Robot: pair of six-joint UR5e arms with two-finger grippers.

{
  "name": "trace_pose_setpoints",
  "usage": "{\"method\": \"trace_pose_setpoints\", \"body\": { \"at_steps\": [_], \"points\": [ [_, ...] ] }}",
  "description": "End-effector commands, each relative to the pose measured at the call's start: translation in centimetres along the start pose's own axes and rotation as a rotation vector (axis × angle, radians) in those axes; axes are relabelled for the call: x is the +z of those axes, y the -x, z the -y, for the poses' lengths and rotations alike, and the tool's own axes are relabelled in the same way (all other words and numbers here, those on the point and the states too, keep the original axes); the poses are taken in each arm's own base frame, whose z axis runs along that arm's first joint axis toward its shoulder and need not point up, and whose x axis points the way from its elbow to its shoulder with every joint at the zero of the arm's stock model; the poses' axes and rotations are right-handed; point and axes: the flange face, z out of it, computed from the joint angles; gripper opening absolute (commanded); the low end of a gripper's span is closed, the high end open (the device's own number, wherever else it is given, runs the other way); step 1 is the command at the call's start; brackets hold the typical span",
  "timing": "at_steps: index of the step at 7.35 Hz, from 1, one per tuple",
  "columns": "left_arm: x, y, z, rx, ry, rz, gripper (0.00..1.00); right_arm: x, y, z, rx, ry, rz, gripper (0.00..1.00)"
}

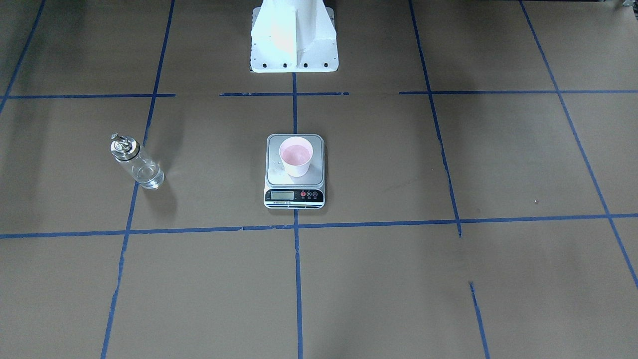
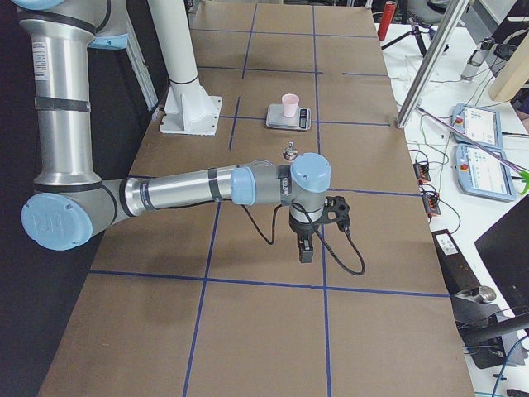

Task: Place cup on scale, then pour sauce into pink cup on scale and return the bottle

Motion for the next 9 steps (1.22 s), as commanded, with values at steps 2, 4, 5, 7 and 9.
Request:
{"method": "trace_pose_setpoints", "body": {
  "at_steps": [2,4,5,7,9],
  "points": [
    [0.5,0.8,-1.1,-0.02,0.009,-0.002,1.0,-0.3,1.2,0.8,-0.012,0.015,-0.019,1.0],
    [0.8,1.2,-1.9,-0.038,0.018,-0.006,1.0,-0.7,1.7,0.8,-0.022,0.008,-0.03,1.0],
    [0.5,0.9,-1.6,-0.1,0.013,-0.008,1.0,0.1,1.8,0.8,-0.025,0.022,-0.031,1.0],
    [0.3,0.7,-1.6,-0.102,0.009,-0.014,1.0,1.9,0.6,-1.3,-0.007,0.057,-0.03,1.0],
    [0.7,0.7,-1.7,-0.11,0.011,-0.048,1.0,1.3,1.3,-1.2,-0.021,0.042,-0.026,1.0]
  ]
}}
